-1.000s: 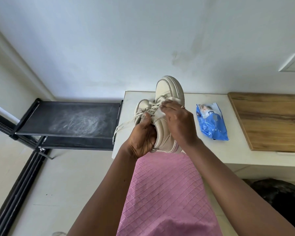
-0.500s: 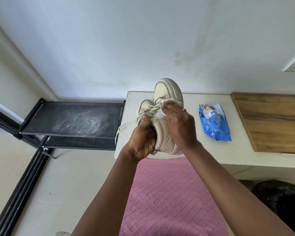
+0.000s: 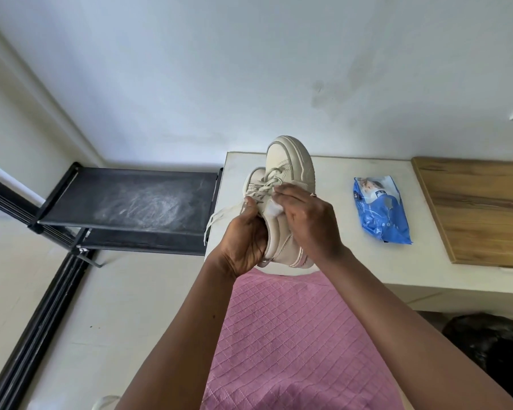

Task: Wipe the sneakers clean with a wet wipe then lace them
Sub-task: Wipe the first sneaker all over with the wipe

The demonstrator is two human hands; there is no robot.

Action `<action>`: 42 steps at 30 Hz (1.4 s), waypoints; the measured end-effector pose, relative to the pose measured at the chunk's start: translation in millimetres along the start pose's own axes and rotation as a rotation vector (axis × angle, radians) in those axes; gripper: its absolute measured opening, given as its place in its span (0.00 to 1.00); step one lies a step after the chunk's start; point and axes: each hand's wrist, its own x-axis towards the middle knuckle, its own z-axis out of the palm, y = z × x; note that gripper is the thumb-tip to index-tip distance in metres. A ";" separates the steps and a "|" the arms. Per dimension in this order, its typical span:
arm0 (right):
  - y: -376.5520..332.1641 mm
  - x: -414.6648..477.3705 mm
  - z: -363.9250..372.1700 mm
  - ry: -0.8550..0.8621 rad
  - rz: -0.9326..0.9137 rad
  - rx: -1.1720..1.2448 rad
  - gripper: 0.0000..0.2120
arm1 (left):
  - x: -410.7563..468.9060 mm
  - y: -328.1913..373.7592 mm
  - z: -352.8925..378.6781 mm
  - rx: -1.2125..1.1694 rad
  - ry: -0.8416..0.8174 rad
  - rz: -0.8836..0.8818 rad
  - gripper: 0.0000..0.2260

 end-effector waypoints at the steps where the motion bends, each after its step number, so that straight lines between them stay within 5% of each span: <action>1: -5.1 1.4 2.4 0.003 0.011 -0.010 0.13 | -0.4 1.7 1.9 0.016 0.007 0.001 0.27; 10: -5.2 -45.8 1.7 -0.077 -0.453 -0.002 0.09 | 4.8 14.7 -0.5 -0.011 0.007 0.000 0.37; 19: 14.0 22.2 0.6 -0.072 -0.052 -0.042 0.14 | -4.0 5.2 7.1 0.225 -0.033 -0.009 0.39; 30: 18.7 -16.8 -1.9 -0.068 -0.283 0.005 0.11 | -1.8 -1.9 8.6 0.327 -0.055 0.028 0.41; 35: 50.3 14.9 -7.7 0.008 -0.177 -0.157 0.12 | -8.2 -3.9 18.0 0.376 -0.053 0.011 0.42; 42: 7.8 -14.4 4.9 0.123 0.049 -0.046 0.09 | -8.5 -1.9 18.7 0.325 -0.077 -0.013 0.40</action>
